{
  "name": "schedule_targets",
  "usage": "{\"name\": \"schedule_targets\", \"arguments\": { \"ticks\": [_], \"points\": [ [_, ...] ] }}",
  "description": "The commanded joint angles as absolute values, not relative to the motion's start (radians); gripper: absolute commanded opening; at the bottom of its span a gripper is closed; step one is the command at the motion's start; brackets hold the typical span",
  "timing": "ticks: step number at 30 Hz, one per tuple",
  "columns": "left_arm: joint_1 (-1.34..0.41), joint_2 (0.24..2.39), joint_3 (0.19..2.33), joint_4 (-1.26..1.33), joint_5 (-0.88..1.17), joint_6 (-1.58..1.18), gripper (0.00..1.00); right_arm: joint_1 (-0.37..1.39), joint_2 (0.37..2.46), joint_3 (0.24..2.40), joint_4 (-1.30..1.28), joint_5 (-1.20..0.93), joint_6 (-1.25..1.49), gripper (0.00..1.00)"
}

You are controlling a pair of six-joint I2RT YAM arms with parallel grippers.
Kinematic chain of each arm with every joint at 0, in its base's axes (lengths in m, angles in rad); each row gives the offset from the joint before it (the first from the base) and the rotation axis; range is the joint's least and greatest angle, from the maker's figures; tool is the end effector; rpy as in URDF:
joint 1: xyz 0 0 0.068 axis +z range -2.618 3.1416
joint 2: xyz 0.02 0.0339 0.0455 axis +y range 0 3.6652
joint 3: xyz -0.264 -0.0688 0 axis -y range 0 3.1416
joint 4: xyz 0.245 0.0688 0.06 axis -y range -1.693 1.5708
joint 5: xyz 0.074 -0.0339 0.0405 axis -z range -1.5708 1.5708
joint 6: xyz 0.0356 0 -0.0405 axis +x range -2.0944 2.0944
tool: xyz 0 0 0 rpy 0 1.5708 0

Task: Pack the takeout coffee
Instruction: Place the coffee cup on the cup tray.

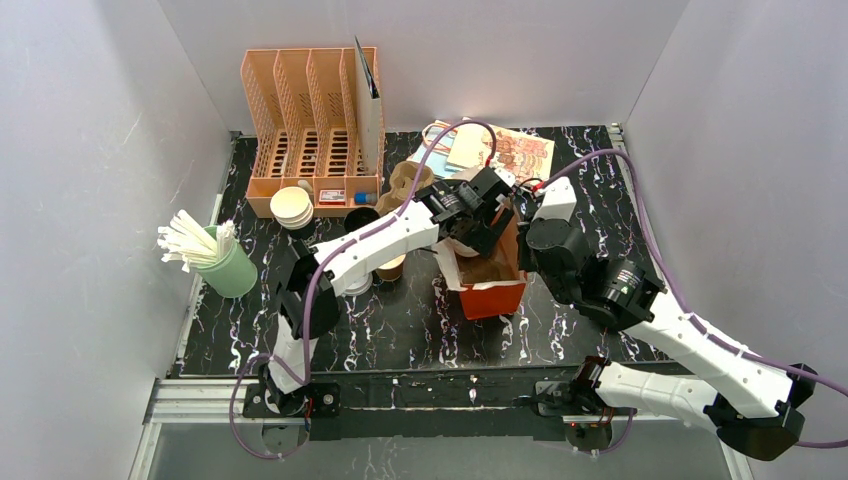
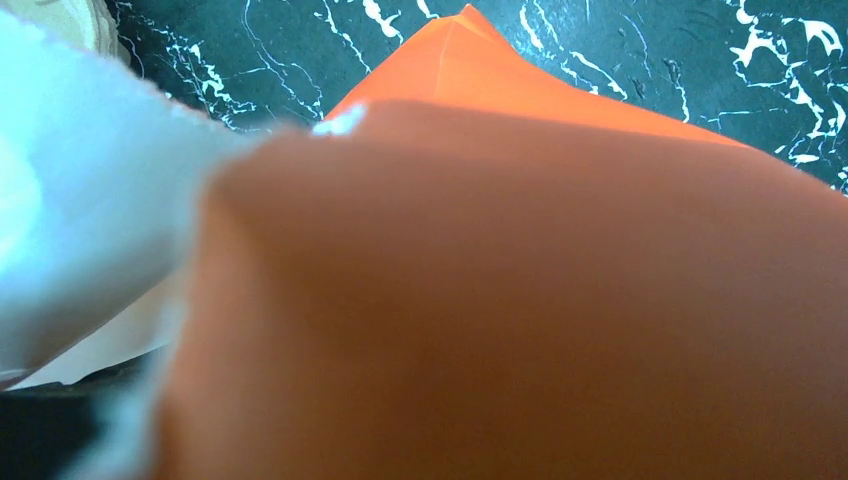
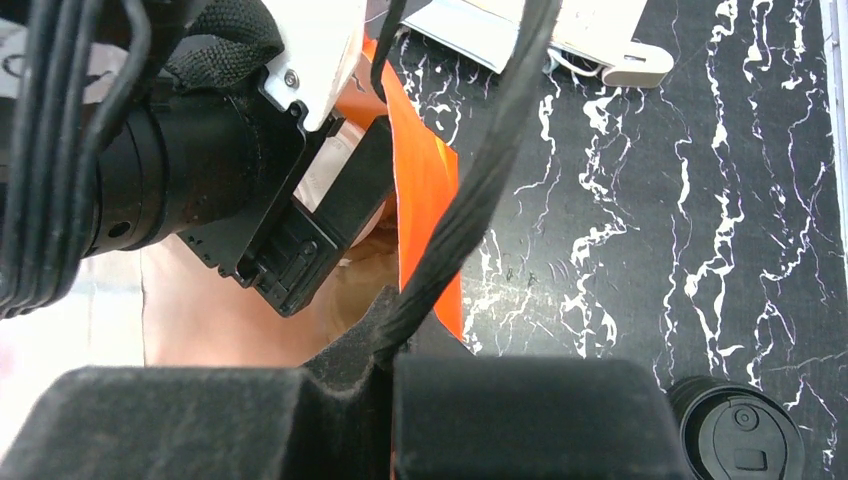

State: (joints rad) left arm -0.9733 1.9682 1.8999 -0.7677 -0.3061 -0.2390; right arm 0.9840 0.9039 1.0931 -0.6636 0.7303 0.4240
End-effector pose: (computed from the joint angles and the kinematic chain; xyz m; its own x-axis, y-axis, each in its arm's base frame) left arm 0.2581 -0.3603 0.3200 -0.5653 0.4295 -0.7043 0.5567 0.8287 0.0585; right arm 0.1169 0.1330 0.3800 -0.3506 0.0263 -0.9362 -0.1619 0.9829 0.0882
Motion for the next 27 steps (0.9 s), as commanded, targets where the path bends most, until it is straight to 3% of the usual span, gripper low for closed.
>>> {"name": "schedule_targets", "arguments": {
  "ticks": [1,27],
  "points": [
    [-0.974,2.007,1.966,-0.864,-0.342,-0.243,0.45,0.991,0.879,1.092,-0.643,0.745,0.47,0.01],
    [-0.953,2.27,2.291,-1.125,-0.256,-0.241,0.46,0.99,0.869,1.025,-0.713,0.714,0.591,0.01]
  ]
}}
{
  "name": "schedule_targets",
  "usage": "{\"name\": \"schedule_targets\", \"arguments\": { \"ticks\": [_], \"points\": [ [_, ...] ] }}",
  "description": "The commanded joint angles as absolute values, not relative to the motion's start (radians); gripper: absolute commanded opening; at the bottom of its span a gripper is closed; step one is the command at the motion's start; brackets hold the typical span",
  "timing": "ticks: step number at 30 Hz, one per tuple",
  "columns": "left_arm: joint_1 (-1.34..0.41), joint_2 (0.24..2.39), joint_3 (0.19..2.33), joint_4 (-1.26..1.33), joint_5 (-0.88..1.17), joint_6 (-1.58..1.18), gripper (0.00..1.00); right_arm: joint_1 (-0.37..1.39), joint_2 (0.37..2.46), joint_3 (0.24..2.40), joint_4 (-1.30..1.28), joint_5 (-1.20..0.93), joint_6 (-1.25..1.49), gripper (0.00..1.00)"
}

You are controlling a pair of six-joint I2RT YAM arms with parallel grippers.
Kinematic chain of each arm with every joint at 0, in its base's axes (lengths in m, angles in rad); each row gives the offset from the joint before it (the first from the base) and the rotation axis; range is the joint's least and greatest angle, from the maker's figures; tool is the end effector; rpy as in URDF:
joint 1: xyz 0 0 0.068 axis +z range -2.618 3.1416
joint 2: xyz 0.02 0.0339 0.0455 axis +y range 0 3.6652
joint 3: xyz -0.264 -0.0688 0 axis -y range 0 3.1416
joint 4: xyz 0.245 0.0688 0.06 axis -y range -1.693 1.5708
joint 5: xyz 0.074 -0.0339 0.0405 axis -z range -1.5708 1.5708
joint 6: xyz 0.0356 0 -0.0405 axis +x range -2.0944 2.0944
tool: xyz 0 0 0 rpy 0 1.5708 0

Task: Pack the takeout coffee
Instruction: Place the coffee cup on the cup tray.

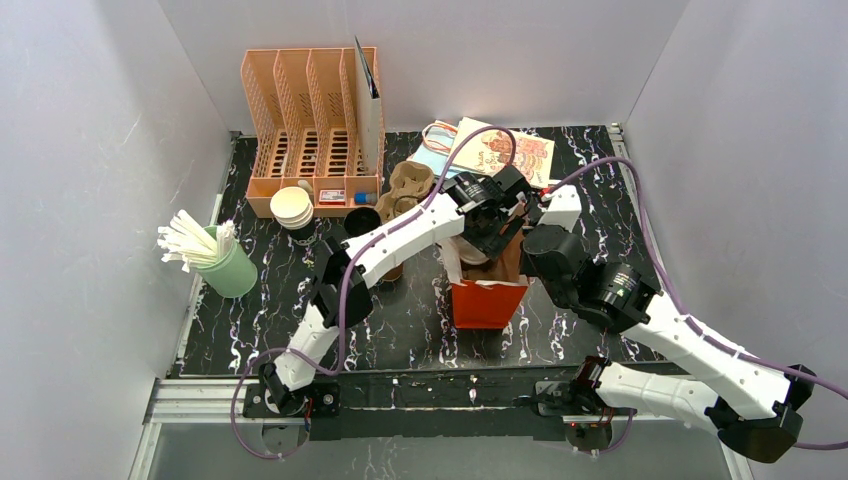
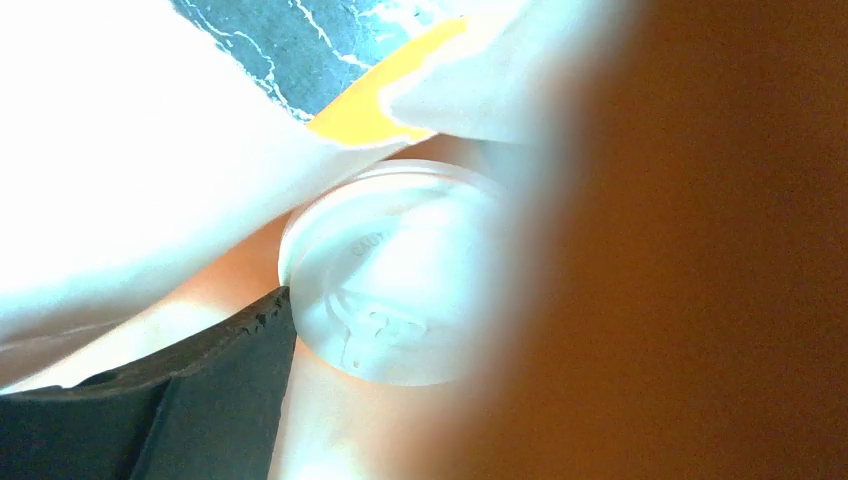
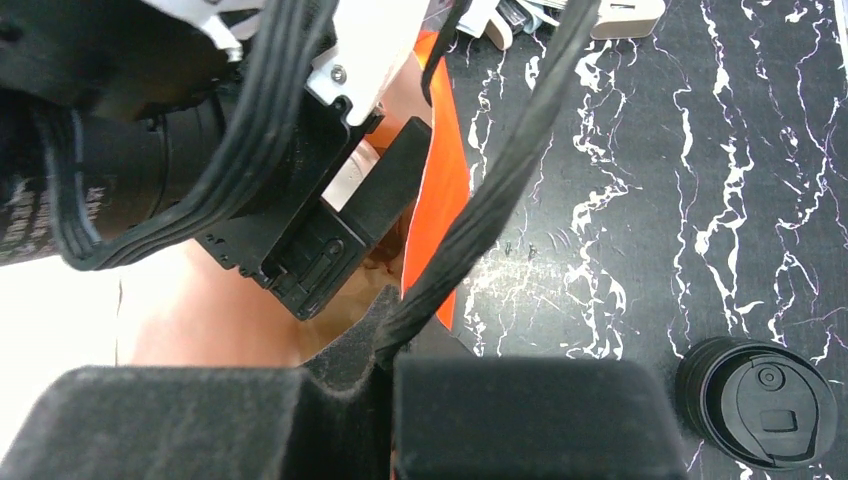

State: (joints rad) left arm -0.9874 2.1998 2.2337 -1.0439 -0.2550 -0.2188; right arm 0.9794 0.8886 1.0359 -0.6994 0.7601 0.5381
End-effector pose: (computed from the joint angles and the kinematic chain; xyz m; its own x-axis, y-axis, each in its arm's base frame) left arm 0.2696 -0.3922 0.3034 -0.6146 0.5499 -0.5655 0.6150 0.7830 0.0931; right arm 0.1163 0.1292 0.3614 -0.3918 0.0828 -0.9163 -0.0860 0.9883 0.1261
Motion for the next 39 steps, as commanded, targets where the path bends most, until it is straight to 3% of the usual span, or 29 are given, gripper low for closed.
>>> {"name": "schedule_targets", "arguments": {
  "ticks": [1,11,13,16,20,25,28,31,37,39],
  "points": [
    [-0.953,2.283,2.306,-1.132,-0.252,-0.242,0.46,0.99,0.867,1.023,-0.711,0.712,0.592,0.01],
    [-0.953,2.329,2.415,-1.184,-0.251,-0.236,0.47,0.99,0.824,0.974,-0.723,0.747,0.65,0.03],
    [-0.953,2.324,2.401,-1.186,-0.247,-0.242,0.47,0.99,0.809,0.963,-0.721,0.746,0.663,0.06],
    [-0.953,2.328,2.368,-1.188,-0.232,-0.253,0.47,0.99,0.8,0.965,-0.724,0.746,0.664,0.21],
    [-0.953,2.336,2.368,-1.184,-0.243,-0.253,0.49,0.99,0.799,0.982,-0.737,0.749,0.66,0.24],
    [-0.953,2.329,2.398,-1.167,-0.243,-0.265,0.58,0.99,0.787,0.992,-0.753,0.76,0.675,0.31],
    [-0.953,2.301,2.399,-1.14,-0.235,-0.275,0.68,0.99,0.787,1.011,-0.767,0.796,0.691,0.47],
    [-0.953,2.272,2.403,-1.113,-0.225,-0.288,0.78,0.99,0.805,1.037,-0.797,0.807,0.718,0.75],
    [-0.953,2.227,2.439,-1.07,-0.21,-0.308,0.89,0.989,0.891,1.121,-0.907,0.77,0.775,0.95],
    [-0.953,2.207,2.44,-1.053,-0.207,-0.312,0.91,0.989,0.91,1.148,-0.943,0.776,0.807,0.97]
  ]
}}
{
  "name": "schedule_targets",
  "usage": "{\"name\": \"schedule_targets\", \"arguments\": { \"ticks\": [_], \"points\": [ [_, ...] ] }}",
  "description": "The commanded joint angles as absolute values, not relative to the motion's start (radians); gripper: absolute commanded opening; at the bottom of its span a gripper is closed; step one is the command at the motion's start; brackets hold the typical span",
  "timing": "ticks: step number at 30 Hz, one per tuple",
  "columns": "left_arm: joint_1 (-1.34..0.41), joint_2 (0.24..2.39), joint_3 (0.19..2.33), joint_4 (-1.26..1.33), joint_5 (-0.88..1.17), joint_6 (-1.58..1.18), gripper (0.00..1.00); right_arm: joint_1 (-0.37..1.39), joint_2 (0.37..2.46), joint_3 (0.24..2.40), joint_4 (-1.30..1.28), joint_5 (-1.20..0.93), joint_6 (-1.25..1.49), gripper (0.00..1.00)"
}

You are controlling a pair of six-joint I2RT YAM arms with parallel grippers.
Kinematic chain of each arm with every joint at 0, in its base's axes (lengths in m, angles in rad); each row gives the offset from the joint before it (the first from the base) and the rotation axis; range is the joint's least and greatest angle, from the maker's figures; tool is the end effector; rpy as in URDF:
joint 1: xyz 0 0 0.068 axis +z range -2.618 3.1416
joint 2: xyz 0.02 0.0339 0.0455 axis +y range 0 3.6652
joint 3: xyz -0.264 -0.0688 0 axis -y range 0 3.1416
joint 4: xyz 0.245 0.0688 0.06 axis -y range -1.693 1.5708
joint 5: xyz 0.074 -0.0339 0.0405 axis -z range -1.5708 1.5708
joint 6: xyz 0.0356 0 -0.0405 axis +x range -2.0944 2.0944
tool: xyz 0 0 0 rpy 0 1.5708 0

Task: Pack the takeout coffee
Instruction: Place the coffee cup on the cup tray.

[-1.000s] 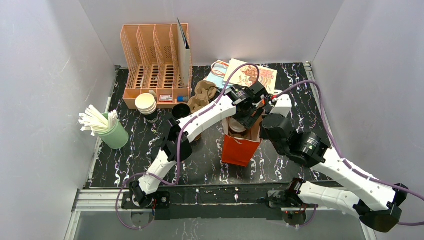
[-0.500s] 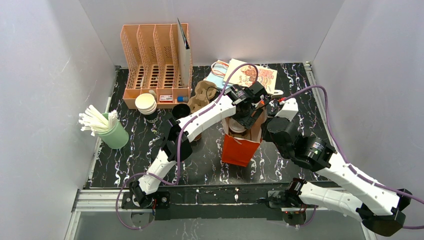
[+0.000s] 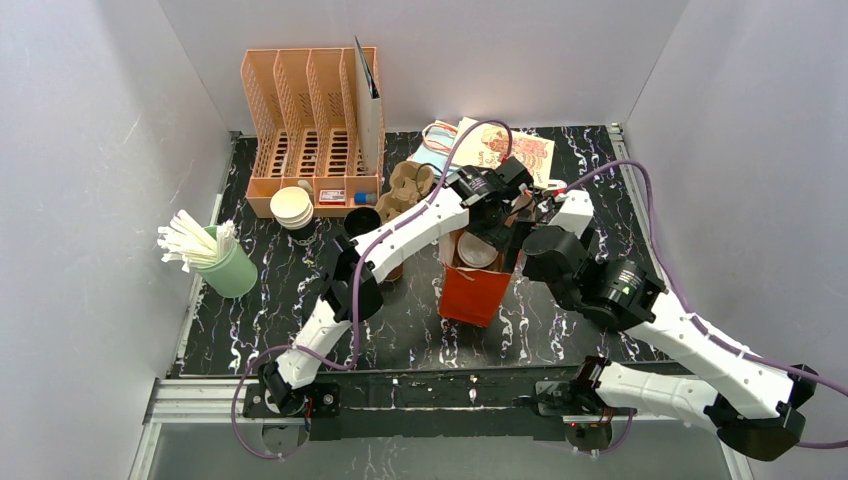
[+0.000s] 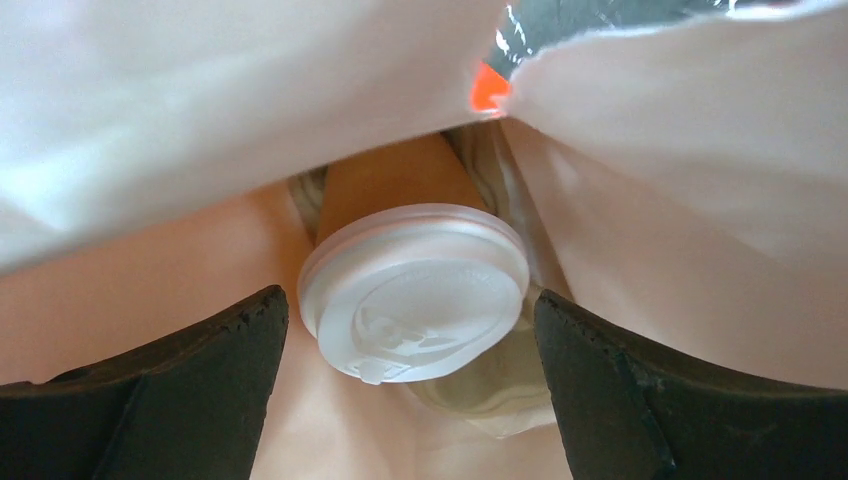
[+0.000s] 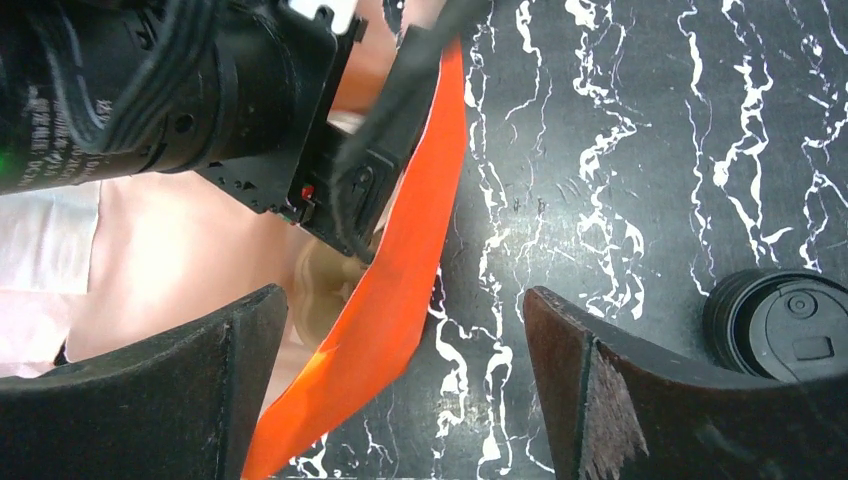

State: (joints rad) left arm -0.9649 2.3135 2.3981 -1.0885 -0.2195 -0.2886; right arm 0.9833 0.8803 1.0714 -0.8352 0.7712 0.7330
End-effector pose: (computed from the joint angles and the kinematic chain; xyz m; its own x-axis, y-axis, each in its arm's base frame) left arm 0.2888 -0.4033 0.2967 -0.6699 0.4792 -0.5671 0.5685 0.8223 0.0232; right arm 0.1097 0.1199 0.3627 -0.4400 0.2049 -0.8743 0.0087 0.9745 0.2240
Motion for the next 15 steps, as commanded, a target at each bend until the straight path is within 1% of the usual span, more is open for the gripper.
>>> {"name": "schedule_targets", "arguments": {
  "ticks": [1,5,7,10,15],
  "points": [
    [-0.953,2.196,2.438,-1.044,-0.208,-0.315,0.92,0.989,0.914,1.152,-0.954,0.777,0.817,0.96],
    [-0.951,2.156,2.424,-1.02,-0.208,-0.328,0.94,0.988,0.922,1.155,-0.998,0.789,0.863,0.9],
    [-0.951,2.132,2.412,-1.012,-0.215,-0.331,0.94,0.989,0.924,1.159,-1.015,0.801,0.889,0.83],
    [-0.951,2.1,2.399,-1.0,-0.211,-0.338,0.94,0.989,0.918,1.162,-1.014,0.812,0.899,0.76],
    [-0.951,2.025,2.346,-0.961,-0.175,-0.355,0.92,0.989,0.918,1.169,-1.017,0.815,0.891,0.74]
  ]
}}
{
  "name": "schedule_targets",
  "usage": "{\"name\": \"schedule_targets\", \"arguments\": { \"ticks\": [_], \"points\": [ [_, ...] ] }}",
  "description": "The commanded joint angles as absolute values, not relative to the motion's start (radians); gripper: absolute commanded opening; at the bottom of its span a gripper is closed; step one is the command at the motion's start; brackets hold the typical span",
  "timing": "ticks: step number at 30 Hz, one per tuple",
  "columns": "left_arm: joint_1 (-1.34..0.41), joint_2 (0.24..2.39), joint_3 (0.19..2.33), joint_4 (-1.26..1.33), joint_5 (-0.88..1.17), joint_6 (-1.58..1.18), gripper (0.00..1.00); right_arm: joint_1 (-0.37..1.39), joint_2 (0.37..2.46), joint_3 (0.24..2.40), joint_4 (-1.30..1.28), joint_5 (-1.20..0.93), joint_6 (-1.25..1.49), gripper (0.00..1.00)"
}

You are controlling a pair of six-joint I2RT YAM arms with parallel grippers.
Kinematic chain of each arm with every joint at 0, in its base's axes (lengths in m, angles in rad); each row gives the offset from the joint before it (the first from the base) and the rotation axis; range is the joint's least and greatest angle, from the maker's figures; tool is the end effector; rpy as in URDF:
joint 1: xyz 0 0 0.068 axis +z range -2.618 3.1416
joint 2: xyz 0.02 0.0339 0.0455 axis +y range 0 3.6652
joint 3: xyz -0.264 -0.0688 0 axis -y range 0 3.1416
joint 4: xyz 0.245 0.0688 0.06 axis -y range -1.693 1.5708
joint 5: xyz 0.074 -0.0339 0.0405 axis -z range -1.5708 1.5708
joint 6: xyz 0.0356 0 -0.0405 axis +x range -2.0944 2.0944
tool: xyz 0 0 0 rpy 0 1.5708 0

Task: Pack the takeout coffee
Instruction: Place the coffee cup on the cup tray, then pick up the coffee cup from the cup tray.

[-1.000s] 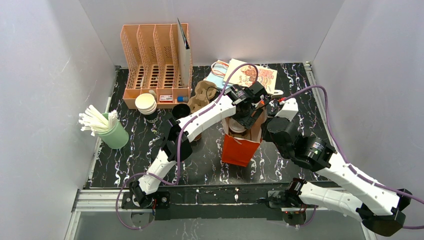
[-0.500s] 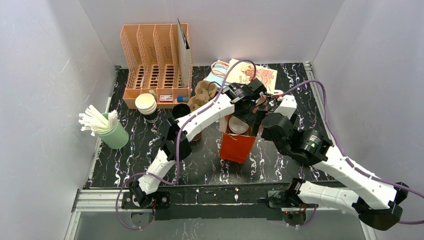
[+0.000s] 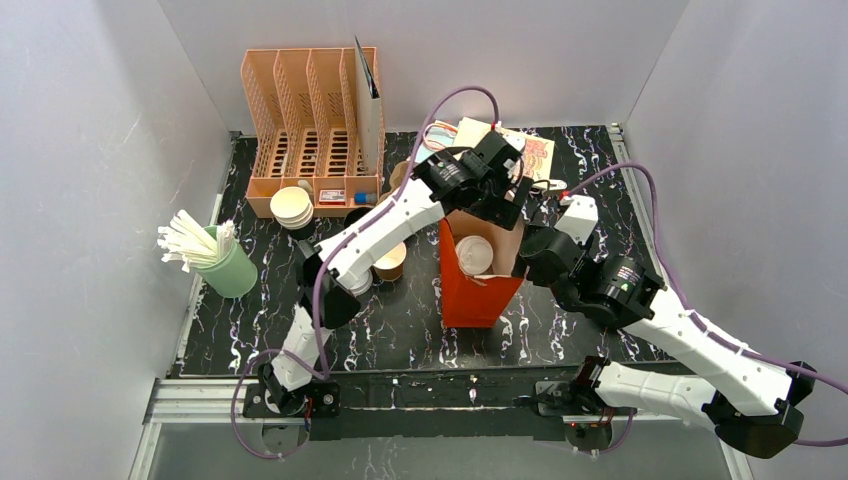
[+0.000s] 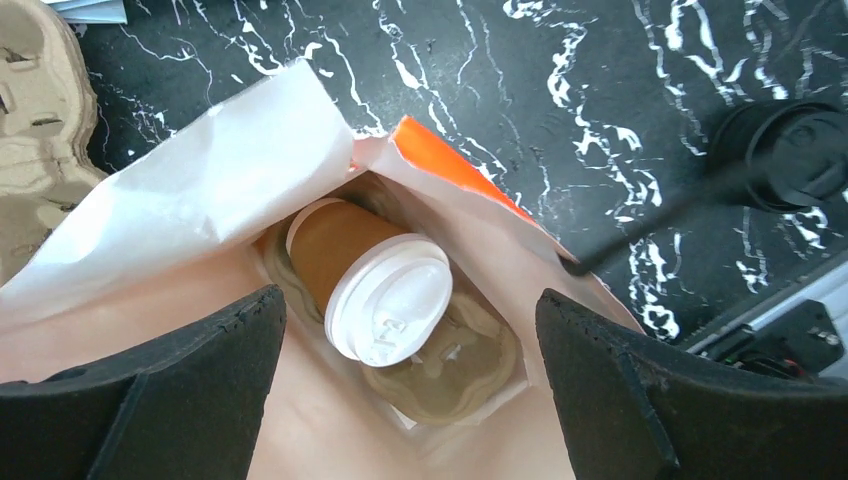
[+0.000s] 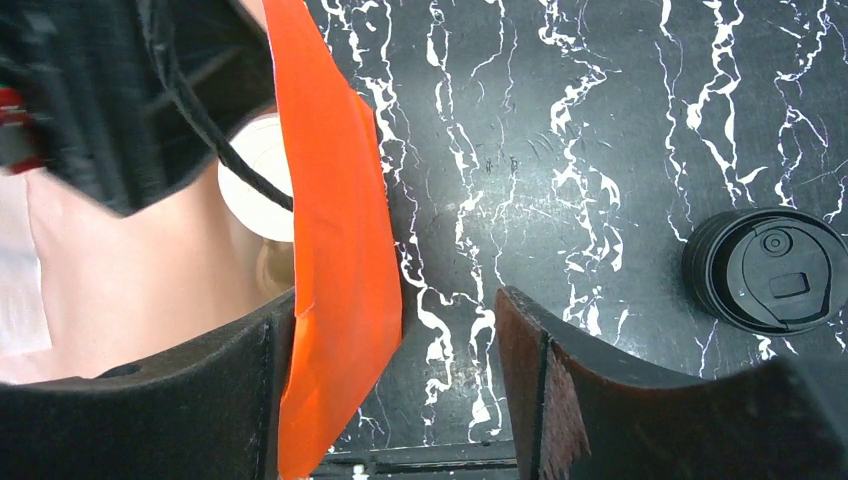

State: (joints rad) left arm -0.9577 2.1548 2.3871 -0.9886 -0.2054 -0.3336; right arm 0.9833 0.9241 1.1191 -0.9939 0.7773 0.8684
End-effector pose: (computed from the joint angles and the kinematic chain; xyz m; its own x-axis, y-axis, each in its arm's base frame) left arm 0.2760 -0.3797 0.3738 -0.6073 0.3061 -0.7331 0.5466 0.8307 -0.1059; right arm 0.1089 0.1185 0.3593 -0.5025 0.2270 -0.8342 0.0951 0.9736 0.2077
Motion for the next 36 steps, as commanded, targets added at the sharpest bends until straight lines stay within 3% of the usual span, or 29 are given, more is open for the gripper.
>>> {"name": "schedule_targets", "arguments": {
  "ticks": [1,7,11,17,21,27,31,36],
  "points": [
    [-0.951,2.007,2.333,-0.948,-0.162,-0.357,0.92,0.989,0.917,1.17,-1.016,0.813,0.886,0.74],
    [-0.95,1.915,2.292,-0.843,-0.102,-0.393,0.93,0.988,0.931,1.197,-0.959,0.798,0.795,0.76],
    [-0.943,1.85,2.25,-0.747,-0.082,-0.422,0.94,0.988,0.965,1.226,-0.928,0.782,0.727,0.89],
    [-0.92,1.758,2.222,-0.649,-0.136,-0.445,0.92,0.989,0.994,1.287,-0.876,0.753,0.628,0.98],
    [-0.859,1.706,2.219,-0.701,-0.201,-0.471,0.87,0.989,1.001,1.355,-0.852,0.713,0.554,0.98],
    [-0.697,1.665,2.165,-0.838,-0.104,-0.492,0.8,0.989,1.051,1.52,-0.826,0.706,0.397,0.98],
    [-0.646,1.685,2.159,-0.874,-0.006,-0.46,0.76,0.989,1.132,1.663,-0.819,0.639,0.313,0.88],
    [-0.612,1.695,2.095,-0.848,0.196,-0.404,0.77,0.989,1.326,1.828,-0.902,0.533,0.351,0.57]
  ]
}}
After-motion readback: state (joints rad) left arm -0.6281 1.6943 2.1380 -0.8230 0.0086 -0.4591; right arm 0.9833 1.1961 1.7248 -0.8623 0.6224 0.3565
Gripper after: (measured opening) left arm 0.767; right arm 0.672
